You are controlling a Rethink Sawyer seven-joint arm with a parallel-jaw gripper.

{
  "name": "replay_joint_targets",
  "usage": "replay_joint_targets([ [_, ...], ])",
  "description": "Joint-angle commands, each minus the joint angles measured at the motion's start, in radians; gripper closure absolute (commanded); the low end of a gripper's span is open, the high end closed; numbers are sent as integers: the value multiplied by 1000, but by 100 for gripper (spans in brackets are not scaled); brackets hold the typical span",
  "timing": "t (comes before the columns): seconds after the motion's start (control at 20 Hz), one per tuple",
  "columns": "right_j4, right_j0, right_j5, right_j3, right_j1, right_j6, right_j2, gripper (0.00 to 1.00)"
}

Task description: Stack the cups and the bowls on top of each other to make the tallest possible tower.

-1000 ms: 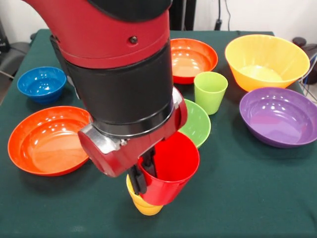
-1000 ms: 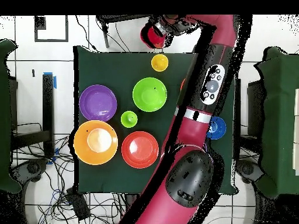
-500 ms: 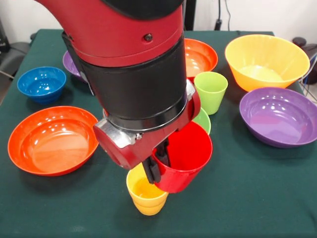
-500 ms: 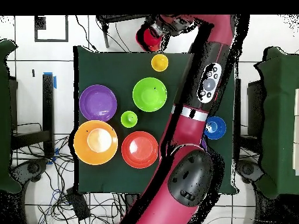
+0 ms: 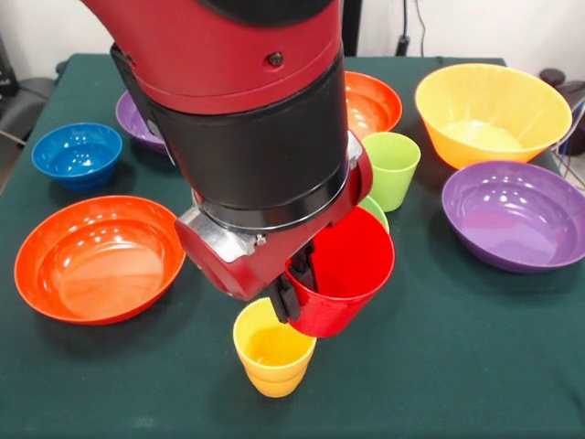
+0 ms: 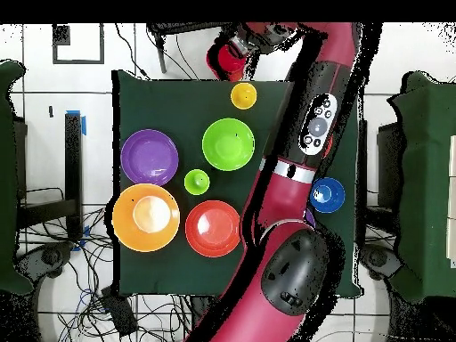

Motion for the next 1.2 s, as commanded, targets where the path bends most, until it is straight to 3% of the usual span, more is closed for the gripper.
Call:
replay_joint_targets([
  [0.05, -141, -18, 82, -77, 24, -375, 46, 100],
  [1.2, -224, -39, 101, -81, 57, -435, 148, 100],
])
